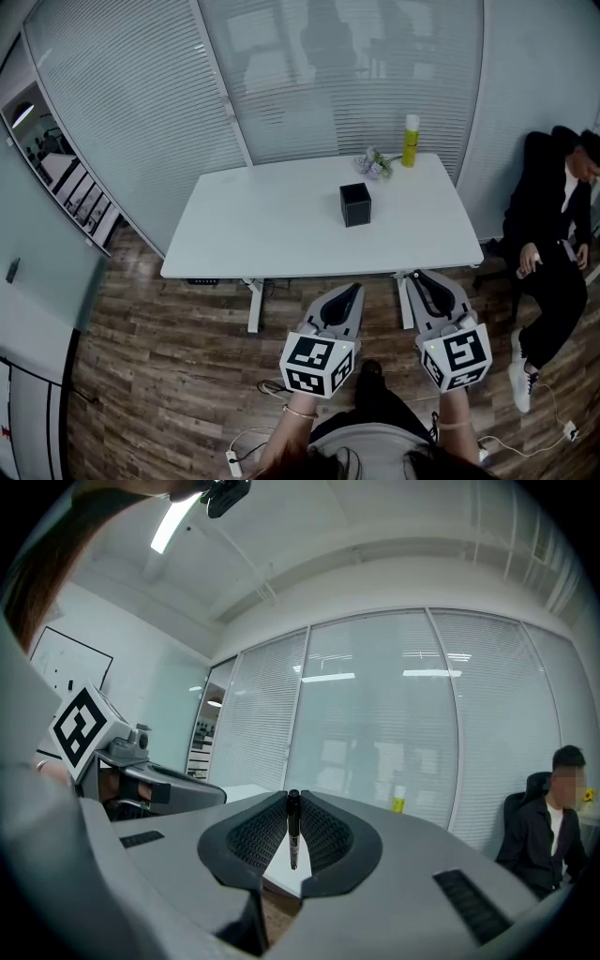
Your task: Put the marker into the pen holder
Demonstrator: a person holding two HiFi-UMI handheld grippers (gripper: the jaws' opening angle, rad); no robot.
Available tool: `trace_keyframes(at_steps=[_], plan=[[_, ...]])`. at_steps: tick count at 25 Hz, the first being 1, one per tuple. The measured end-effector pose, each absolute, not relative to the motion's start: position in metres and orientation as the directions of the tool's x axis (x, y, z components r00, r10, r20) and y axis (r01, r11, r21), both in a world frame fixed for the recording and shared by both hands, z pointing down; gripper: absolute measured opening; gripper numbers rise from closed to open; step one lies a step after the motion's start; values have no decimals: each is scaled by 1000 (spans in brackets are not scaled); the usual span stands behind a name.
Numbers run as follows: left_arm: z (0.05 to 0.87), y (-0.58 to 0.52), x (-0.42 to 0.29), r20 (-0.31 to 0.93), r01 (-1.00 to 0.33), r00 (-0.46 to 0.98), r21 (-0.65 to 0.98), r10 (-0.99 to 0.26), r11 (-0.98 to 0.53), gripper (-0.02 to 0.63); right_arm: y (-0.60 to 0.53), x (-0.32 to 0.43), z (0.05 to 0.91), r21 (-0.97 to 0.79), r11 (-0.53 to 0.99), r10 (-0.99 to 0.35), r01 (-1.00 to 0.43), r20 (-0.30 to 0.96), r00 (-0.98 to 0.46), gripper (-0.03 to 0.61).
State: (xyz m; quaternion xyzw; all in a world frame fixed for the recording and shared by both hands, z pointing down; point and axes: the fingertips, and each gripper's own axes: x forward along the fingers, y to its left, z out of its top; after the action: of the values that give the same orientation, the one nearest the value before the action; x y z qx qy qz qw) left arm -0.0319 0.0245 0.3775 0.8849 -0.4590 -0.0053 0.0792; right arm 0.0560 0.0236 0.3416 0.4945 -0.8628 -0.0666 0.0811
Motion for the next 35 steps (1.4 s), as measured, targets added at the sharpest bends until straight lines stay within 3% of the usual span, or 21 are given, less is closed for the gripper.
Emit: trace_keyframes(at_steps=[35], plan=[[399,-144,1,132,-850,523,148,-842,-505,21,-152,78,356,114,604,-797,-789,79,-598,67]])
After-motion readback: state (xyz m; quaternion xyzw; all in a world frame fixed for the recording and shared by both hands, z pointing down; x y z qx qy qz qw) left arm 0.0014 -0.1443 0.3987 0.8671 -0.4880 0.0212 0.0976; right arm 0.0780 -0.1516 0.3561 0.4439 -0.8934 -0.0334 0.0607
